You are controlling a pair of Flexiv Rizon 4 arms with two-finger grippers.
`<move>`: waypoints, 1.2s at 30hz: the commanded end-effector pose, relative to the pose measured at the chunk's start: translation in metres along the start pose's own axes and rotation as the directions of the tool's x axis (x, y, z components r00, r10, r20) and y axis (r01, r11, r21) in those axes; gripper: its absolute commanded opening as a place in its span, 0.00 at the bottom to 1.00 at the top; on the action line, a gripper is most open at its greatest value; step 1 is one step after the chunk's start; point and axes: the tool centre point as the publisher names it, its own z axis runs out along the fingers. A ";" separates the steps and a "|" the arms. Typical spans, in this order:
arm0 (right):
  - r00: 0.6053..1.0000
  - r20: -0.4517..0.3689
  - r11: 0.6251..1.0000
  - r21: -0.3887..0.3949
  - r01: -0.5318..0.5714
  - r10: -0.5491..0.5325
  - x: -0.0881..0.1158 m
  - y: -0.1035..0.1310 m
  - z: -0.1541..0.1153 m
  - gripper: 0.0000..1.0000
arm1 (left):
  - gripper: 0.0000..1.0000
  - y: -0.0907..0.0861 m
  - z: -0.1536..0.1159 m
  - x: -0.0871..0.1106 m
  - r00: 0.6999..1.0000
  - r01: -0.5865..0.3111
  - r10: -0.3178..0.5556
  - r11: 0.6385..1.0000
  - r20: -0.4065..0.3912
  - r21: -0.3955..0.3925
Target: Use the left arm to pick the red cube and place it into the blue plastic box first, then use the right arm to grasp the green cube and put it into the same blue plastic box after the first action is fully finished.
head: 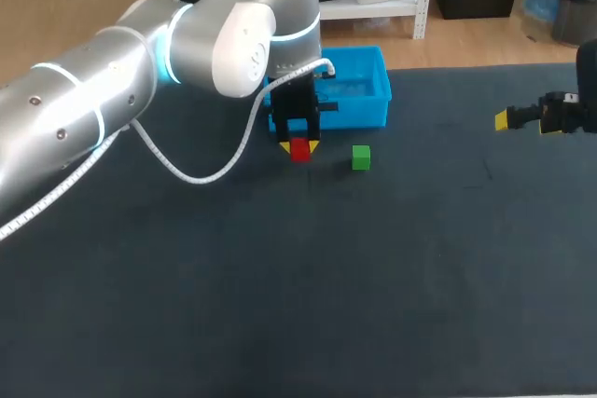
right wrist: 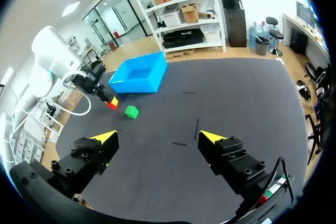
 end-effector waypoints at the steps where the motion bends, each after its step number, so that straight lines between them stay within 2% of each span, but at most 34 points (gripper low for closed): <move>1: 1.000 0.000 1.000 0.000 0.001 -0.001 0.000 0.000 0.000 1.00 | 0.00 0.008 -0.023 0.008 1.000 -0.003 0.002 1.000 0.026 0.007; 13: 1.000 0.000 1.000 0.000 0.001 -0.001 0.000 0.000 0.000 1.00 | 0.00 0.020 -0.088 0.004 0.989 -0.030 0.025 0.999 0.147 0.037; 20: 1.000 0.000 1.000 0.000 0.001 -0.001 0.000 0.000 0.000 1.00 | 0.00 0.024 -0.103 0.011 0.970 -0.148 0.127 0.985 0.209 0.092; 23: 1.000 0.000 1.000 0.000 0.001 -0.001 0.000 0.000 0.000 1.00 | 0.00 0.028 -0.105 0.014 0.960 -0.185 0.161 0.979 0.228 0.087; 30: 1.000 0.000 1.000 0.000 0.001 -0.001 0.000 0.000 0.000 1.00 | 0.00 0.037 -0.113 0.015 0.927 -0.264 0.221 0.958 0.304 0.110; 34: 1.000 0.000 1.000 0.000 0.001 -0.001 0.000 0.000 0.000 1.00 | 0.00 0.042 -0.123 0.014 0.895 -0.320 0.246 0.936 0.372 0.150; 36: 1.000 0.000 1.000 0.000 0.001 -0.001 0.000 0.000 0.000 1.00 | 0.00 0.044 -0.126 0.012 0.880 -0.344 0.264 0.928 0.395 0.146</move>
